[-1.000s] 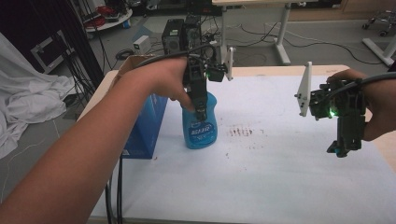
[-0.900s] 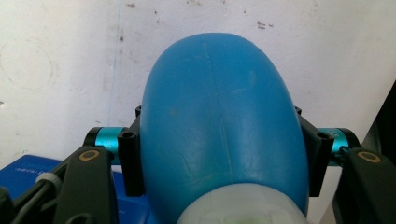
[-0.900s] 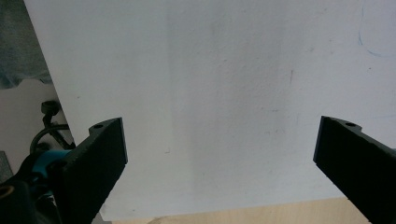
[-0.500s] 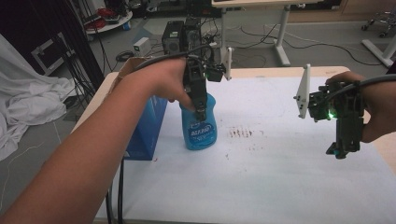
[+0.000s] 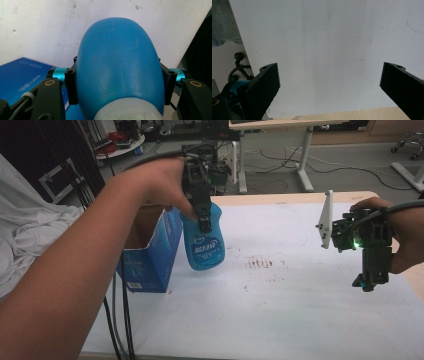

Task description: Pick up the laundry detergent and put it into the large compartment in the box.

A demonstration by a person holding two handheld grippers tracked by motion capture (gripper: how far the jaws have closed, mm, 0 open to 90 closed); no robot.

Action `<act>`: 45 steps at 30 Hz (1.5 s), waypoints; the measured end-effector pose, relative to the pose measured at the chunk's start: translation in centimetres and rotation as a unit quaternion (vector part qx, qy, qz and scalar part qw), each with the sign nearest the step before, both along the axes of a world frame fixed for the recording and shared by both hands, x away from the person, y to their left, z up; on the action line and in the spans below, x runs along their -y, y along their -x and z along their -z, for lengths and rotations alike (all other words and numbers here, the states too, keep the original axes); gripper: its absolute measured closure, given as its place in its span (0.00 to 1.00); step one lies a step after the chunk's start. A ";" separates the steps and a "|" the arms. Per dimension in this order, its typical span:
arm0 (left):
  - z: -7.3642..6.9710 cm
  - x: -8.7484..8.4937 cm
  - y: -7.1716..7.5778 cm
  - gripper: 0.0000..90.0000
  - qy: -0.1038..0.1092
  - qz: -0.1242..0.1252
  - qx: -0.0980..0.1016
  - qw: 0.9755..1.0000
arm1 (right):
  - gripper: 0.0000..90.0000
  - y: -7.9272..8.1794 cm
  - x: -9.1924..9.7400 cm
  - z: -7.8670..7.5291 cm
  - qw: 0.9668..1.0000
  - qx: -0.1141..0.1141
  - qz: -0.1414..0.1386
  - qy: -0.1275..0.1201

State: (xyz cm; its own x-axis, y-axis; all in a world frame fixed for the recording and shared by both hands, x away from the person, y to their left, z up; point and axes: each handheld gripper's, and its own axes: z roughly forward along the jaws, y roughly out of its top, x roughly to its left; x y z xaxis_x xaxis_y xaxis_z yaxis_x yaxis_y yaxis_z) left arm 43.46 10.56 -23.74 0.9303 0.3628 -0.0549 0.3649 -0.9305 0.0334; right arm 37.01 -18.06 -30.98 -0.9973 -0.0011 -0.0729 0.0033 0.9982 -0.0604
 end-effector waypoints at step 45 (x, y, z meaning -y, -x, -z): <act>-10.5 -14.6 -0.4 0.41 -0.007 -0.253 0.003 0.968 | 0.02 -0.2 -1.3 -0.9 1.000 0.004 -0.007 0.003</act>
